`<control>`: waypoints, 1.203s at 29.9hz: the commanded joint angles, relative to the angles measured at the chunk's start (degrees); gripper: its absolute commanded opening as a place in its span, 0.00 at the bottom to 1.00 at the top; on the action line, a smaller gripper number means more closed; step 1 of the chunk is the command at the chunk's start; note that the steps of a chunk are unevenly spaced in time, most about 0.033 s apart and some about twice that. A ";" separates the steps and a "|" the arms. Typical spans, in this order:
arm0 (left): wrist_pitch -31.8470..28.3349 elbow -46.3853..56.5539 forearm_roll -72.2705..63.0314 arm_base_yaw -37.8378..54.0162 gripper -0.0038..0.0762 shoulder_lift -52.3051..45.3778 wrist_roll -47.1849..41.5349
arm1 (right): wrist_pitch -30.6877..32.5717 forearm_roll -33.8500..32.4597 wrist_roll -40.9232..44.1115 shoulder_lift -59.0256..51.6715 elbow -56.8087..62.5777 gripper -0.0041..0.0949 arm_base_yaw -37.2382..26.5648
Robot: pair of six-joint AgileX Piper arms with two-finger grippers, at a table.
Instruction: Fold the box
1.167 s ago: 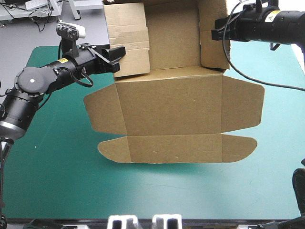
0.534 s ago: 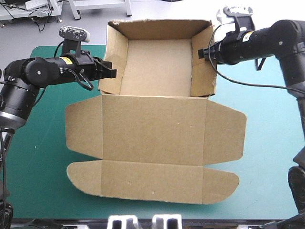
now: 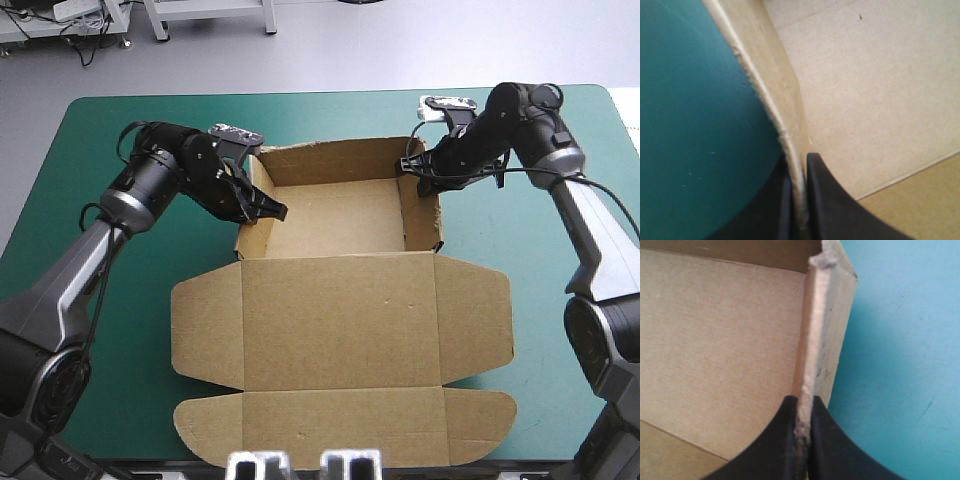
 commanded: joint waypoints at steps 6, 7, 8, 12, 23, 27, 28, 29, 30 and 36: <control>-2.85 -1.88 -0.46 -2.16 0.03 4.44 -6.50 | -2.93 -13.55 5.41 1.60 -1.64 0.02 6.74; -3.00 -2.00 -0.06 -2.16 0.03 5.12 -7.59 | -3.23 -12.97 5.70 1.99 -1.64 0.02 6.74; -3.00 -2.00 0.24 -2.16 0.03 5.81 -8.44 | -3.38 -12.42 6.22 2.10 -1.64 0.02 6.74; -2.16 -2.77 1.03 -2.16 0.03 8.43 -11.49 | -3.65 -12.74 7.65 3.21 -1.64 0.02 6.74; 6.34 -9.95 2.29 -2.16 0.08 15.00 -13.56 | -3.64 -14.92 4.73 7.06 -1.64 0.05 6.96; 6.34 -11.37 2.64 -2.16 0.25 15.09 -13.56 | -2.96 -17.19 4.96 7.10 -1.64 0.23 6.96; 6.34 -11.63 2.51 -2.16 0.30 15.09 -13.56 | -2.85 -17.33 4.96 7.10 -1.64 0.29 6.96; 6.34 -11.87 2.32 -2.16 0.36 15.23 -13.56 | -2.56 -17.33 4.96 7.10 -1.64 0.34 6.96; 6.34 -11.97 1.75 -2.03 0.41 15.32 -13.56 | -2.44 -17.33 4.96 7.10 -1.64 0.39 6.96; 6.34 -12.24 -3.35 0.38 0.50 15.26 -13.56 | -0.19 -17.47 4.96 7.10 -1.75 0.51 6.96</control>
